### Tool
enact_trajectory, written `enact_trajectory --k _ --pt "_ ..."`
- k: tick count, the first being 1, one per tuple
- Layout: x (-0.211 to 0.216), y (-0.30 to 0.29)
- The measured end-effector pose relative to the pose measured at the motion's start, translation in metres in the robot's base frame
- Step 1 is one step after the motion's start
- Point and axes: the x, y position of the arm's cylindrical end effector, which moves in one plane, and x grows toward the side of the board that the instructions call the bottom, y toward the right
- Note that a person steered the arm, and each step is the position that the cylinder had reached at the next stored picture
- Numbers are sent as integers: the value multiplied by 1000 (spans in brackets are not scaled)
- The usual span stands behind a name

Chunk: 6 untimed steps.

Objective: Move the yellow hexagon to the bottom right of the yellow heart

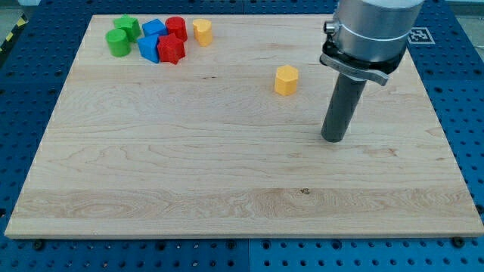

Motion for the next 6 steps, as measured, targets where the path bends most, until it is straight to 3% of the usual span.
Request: enact_trajectory --k 4,6 --pt "-104 -56" --pt "-128 -101"
